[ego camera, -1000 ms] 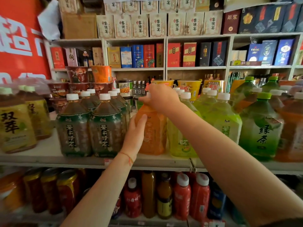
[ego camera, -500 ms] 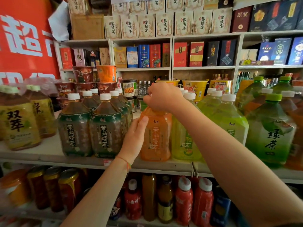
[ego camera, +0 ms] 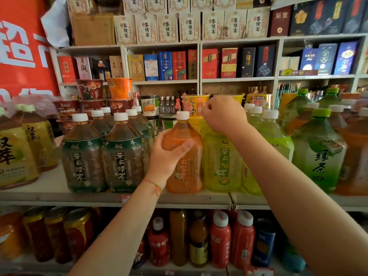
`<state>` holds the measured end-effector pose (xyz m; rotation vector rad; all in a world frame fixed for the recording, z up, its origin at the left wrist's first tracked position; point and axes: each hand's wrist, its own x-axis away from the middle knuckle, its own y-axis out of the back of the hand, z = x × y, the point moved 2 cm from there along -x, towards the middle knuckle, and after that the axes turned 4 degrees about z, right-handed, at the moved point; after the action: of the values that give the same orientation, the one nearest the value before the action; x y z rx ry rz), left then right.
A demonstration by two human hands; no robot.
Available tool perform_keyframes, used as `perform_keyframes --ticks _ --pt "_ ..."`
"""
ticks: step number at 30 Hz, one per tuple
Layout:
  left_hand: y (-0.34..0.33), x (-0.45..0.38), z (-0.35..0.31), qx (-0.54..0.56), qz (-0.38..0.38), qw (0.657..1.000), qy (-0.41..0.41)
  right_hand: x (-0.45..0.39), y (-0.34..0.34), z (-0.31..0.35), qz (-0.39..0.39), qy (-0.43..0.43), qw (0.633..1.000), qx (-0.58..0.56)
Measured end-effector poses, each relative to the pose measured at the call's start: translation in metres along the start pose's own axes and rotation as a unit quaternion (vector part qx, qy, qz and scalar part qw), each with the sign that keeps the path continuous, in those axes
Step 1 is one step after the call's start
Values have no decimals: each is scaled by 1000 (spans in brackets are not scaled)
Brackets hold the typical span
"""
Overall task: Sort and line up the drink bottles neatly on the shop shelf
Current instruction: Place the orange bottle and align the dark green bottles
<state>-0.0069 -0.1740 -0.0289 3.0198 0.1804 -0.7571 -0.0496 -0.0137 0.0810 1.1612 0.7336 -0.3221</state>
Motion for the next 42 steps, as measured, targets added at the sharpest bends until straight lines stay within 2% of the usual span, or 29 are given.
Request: perform_keyframes --ticks 7,13,17,22,25,28,30,32,34,42 --pt "7 6 22 -18 26 999 13 4 -2 -11 -8 -48 988 -146" --pt "12 15 22 -94 53 994 3 -3 -7 -8 -10 -69 994 -81" --pt "12 22 15 -156 54 986 -12 -3 -6 -10 -5 -72 993 -88" --pt "13 21 14 -160 42 986 -16 -1 -3 -8 -3 -78 992 -103" --pt "12 21 13 -155 40 987 -15 4 -1 -3 7 -31 999 -24" --pt "12 20 11 -155 41 987 -11 8 4 25 -20 97 994 47" --pt "12 19 12 -157 44 986 -14 3 0 46 42 130 990 27" --pt "13 19 13 -160 47 986 -18 -2 -9 61 104 153 981 64" --pt "13 18 14 -165 48 985 -18 -4 -15 64 103 142 980 95" --pt "13 16 16 -173 46 983 -37 -3 -9 67 96 109 986 80"
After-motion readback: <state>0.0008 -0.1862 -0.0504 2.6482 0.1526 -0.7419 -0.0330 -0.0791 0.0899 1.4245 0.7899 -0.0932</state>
